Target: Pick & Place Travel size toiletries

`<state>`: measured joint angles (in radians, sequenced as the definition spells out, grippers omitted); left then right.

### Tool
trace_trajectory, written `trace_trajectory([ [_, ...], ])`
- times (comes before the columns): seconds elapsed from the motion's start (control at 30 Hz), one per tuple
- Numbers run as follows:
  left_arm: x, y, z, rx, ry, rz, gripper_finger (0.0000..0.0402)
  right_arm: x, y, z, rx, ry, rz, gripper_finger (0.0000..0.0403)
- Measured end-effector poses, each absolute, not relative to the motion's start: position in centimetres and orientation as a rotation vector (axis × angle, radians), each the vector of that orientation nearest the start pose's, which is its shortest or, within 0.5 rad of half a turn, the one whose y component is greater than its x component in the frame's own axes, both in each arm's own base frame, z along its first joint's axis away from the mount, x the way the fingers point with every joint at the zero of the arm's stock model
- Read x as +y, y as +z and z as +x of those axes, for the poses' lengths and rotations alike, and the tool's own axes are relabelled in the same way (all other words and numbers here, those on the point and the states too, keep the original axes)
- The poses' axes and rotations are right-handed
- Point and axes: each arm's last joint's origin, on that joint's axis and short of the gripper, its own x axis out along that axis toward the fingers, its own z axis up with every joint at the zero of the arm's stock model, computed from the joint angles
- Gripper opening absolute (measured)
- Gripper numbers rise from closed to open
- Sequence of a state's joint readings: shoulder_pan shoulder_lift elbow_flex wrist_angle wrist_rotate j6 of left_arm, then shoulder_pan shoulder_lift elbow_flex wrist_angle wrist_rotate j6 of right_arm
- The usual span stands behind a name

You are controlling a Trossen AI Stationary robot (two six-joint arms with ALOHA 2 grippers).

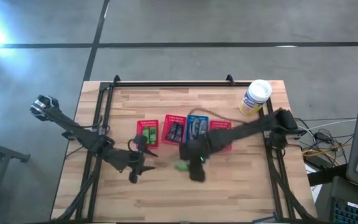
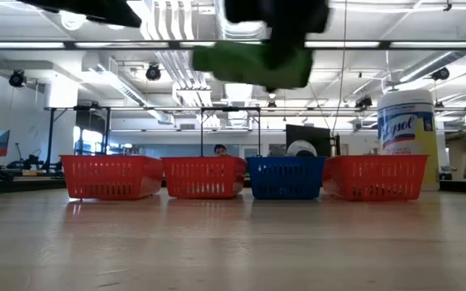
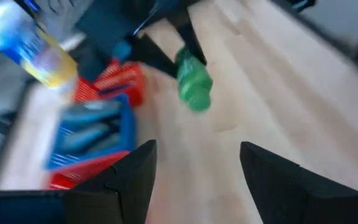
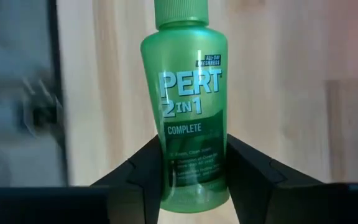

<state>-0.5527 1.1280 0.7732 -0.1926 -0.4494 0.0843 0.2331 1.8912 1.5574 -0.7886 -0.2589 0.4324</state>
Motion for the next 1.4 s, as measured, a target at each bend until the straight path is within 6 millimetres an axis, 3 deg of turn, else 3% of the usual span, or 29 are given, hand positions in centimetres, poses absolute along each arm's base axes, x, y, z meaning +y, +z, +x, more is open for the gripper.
trace_trajectory([
  [0.17, -11.8, 26.6, 21.9, 0.476, -0.108, 0.598, 0.0236, 6.8, 26.1, 40.4, 1.114, 0.215, 0.601, 0.0131],
  [0.43, -12.8, 25.5, 23.9, 0.522, -0.075, 0.803, 0.0236, 6.0, 27.5, 42.5, 1.058, 0.236, 0.620, 0.0132],
  [0.8, -13.4, 25.7, 25.4, 0.495, -0.037, 0.809, 0.0226, 6.2, 27.3, 43.6, 1.051, 0.250, 0.615, 0.0134],
  [1.13, -13.4, 25.8, 25.4, 0.493, -0.039, 0.810, 0.0126, 5.9, 27.2, 43.7, 1.048, 0.247, 0.614, 0.0135],
  [1.4, -13.2, 25.6, 25.2, 0.520, -0.018, 0.750, 0.0107, 5.7, 27.9, 43.3, 1.035, 0.240, 0.588, 0.0192],
])
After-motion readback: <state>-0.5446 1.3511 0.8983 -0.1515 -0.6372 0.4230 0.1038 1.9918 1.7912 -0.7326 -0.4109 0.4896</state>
